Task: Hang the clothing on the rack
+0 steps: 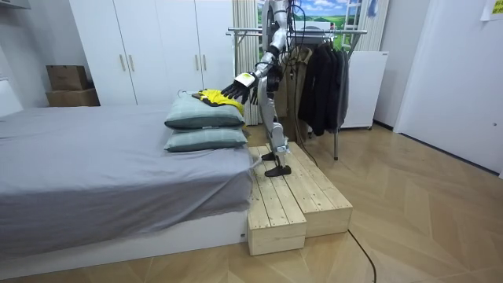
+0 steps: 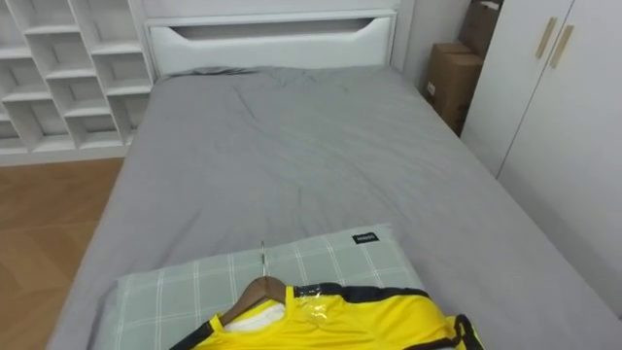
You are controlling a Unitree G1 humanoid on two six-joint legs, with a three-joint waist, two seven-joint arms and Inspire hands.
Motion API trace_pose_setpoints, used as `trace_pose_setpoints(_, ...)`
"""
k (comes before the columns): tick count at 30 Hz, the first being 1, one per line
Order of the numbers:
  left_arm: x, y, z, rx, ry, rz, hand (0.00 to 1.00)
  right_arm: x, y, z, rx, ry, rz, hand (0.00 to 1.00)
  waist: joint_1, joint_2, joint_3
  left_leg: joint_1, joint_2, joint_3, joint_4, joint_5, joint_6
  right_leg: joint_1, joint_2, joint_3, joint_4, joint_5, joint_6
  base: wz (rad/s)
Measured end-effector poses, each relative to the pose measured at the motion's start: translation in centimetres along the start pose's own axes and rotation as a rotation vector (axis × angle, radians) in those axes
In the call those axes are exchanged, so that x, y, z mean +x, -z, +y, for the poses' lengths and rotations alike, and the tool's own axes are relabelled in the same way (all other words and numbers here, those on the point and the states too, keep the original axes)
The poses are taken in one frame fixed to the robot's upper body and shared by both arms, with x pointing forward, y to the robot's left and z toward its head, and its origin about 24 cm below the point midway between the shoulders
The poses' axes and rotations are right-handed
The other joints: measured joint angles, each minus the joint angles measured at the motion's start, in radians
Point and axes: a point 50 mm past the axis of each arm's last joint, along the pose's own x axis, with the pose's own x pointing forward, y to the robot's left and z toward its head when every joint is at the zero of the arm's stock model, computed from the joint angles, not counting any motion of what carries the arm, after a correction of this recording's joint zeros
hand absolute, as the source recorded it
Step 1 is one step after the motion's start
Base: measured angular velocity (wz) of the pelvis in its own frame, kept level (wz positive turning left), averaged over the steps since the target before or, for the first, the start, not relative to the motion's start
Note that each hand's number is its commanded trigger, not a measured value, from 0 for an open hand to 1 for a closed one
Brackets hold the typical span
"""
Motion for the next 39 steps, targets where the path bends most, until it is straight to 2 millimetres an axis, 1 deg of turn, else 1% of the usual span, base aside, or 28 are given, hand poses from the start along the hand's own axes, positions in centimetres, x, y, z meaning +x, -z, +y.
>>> trace_pose_setpoints(2,0.2,-1.5,0.5,0.007,-0.034,-0.079,0.00,0.0,-0.2,0.1,-0.007,-0.002,-0.007,0.00,-0.009,-0.001,-0.0001,-0.005,0.000,0.000,0.001,0.000,0.000,-0.009,0.000,0.000,0.007,0.000,0.000,0.00)
trace_pose_setpoints(5,0.5,-3.1,1.1,0.007,-0.074,-0.165,0.00,0.0,-0.5,0.1,-0.010,-0.004,-0.018,0.00,-0.028,0.002,-0.0020,0.000,0.000,0.004,0.001,0.000,0.000,-0.011,0.000,0.004,0.016,-0.003,0.004,-0.02)
trace_pose_setpoints(7,0.5,-3.9,1.1,0.029,-0.080,-0.215,0.00,0.0,-0.6,0.1,-0.014,-0.005,-0.021,0.00,-0.033,0.002,-0.0030,0.002,-0.001,0.009,0.001,0.000,0.000,-0.012,0.000,0.012,0.015,-0.003,0.004,-0.15)
trace_pose_setpoints(9,0.4,-4.3,0.9,0.070,-0.069,-0.261,0.00,0.0,-0.7,0.0,-0.015,-0.004,-0.024,0.00,-0.037,0.004,-0.0034,0.007,-0.003,0.006,0.001,0.000,0.000,-0.013,0.000,0.024,0.015,-0.003,0.004,-0.19)
trace_pose_setpoints(11,0.1,-4.9,0.5,0.114,-0.051,-0.316,0.00,0.0,-0.7,0.1,-0.015,-0.010,-0.028,0.00,-0.054,0.002,-0.0036,0.008,-0.004,0.006,0.001,0.000,0.001,-0.013,0.000,0.027,0.015,-0.003,0.004,-0.06)
trace_pose_setpoints(13,-0.1,-5.5,0.3,0.112,-0.037,-0.355,0.00,0.0,-0.8,0.1,-0.016,-0.018,-0.032,0.00,-0.059,-0.001,-0.0035,0.008,-0.004,0.008,0.001,0.000,0.001,-0.014,0.001,0.028,0.015,-0.003,0.004,0.00)
trace_pose_setpoints(18,-0.7,-6.3,-0.2,0.127,-0.015,-0.420,0.00,0.0,-0.9,0.2,-0.017,-0.028,-0.041,0.00,-0.071,-0.002,-0.0044,0.010,-0.004,0.012,0.001,0.000,0.001,-0.015,0.002,0.033,0.015,-0.003,0.004,-0.01)
trace_pose_setpoints(22,-0.9,-6.7,-0.3,0.120,-0.008,-0.445,0.00,0.0,-0.9,0.2,-0.020,-0.029,-0.048,0.00,-0.072,-0.002,-0.0043,0.014,-0.003,0.015,0.000,0.000,0.001,-0.018,0.005,0.052,0.014,-0.002,0.004,-0.11)
trace_pose_setpoints(24,-0.9,-7.3,-0.2,0.109,-0.014,-0.472,0.00,0.1,-0.9,0.3,-0.024,-0.031,-0.049,0.00,-0.075,0.000,-0.0040,0.013,-0.003,0.015,-0.001,0.000,0.001,-0.021,0.006,0.054,0.015,-0.001,0.004,-0.08)
trace_pose_setpoints(26,-1.2,-8.5,0.0,0.086,-0.023,-0.529,0.00,0.1,-1.1,0.4,-0.033,-0.034,-0.051,0.00,-0.077,0.000,-0.0045,0.013,-0.003,0.016,-0.003,0.000,0.001,-0.022,0.006,0.055,0.017,0.001,0.004,0.00)
trace_pose_setpoints(28,-1.4,-9.2,0.1,0.072,-0.024,-0.563,0.00,0.1,-1.3,0.4,-0.039,-0.036,-0.057,0.00,-0.081,0.000,-0.0044,0.012,-0.003,0.016,-0.003,0.000,0.001,-0.023,0.006,0.055,0.018,0.001,0.004,0.00)
trace_pose_setpoints(33,-1.5,-9.4,-0.3,0.082,0.024,-0.575,0.00,0.1,-1.5,0.5,-0.064,-0.050,-0.064,0.00,-0.090,-0.002,-0.0027,0.013,-0.002,0.017,-0.003,0.000,0.001,-0.028,0.010,0.067,0.016,0.002,0.003,-0.07)
trace_pose_setpoints(34,-1.5,-9.3,-0.4,0.087,0.035,-0.573,0.00,0.1,-1.6,0.6,-0.065,-0.055,-0.065,0.00,-0.093,-0.004,-0.0018,0.014,-0.002,0.017,-0.003,0.000,0.001,-0.028,0.010,0.068,0.016,0.002,0.003,0.00)
trace_pose_setpoints(35,-1.5,-9.2,-0.5,0.092,0.047,-0.569,0.00,0.1,-1.6,0.6,-0.066,-0.059,-0.066,0.00,-0.096,-0.009,0.0013,0.014,-0.002,0.017,-0.003,0.000,0.001,-0.028,0.010,0.069,0.016,0.002,0.003,0.00)
trace_pose_setpoints(36,-1.5,-9.1,-0.5,0.094,0.053,-0.567,0.00,0.1,-1.7,0.6,-0.066,-0.061,-0.067,0.00,-0.097,-0.010,0.0022,0.014,-0.002,0.017,-0.003,0.000,0.001,-0.028,0.010,0.069,0.016,0.002,0.003,0.00)
trace_pose_setpoints(37,-1.5,-9.1,-0.6,0.097,0.058,-0.566,0.00,0.1,-1.7,0.6,-0.066,-0.065,-0.067,0.00,-0.098,-0.009,0.0014,0.013,-0.002,0.017,-0.003,0.000,0.001,-0.028,0.010,0.069,0.015,0.002,0.003,0.00)
trace_pose_setpoints(39,-1.5,-9.1,-0.6,0.098,0.061,-0.566,0.00,0.1,-1.7,0.7,-0.068,-0.074,-0.068,0.00,-0.098,-0.013,0.0035,0.013,-0.002,0.017,-0.003,0.000,0.001,-0.029,0.010,0.068,0.015,0.002,0.003,0.00)
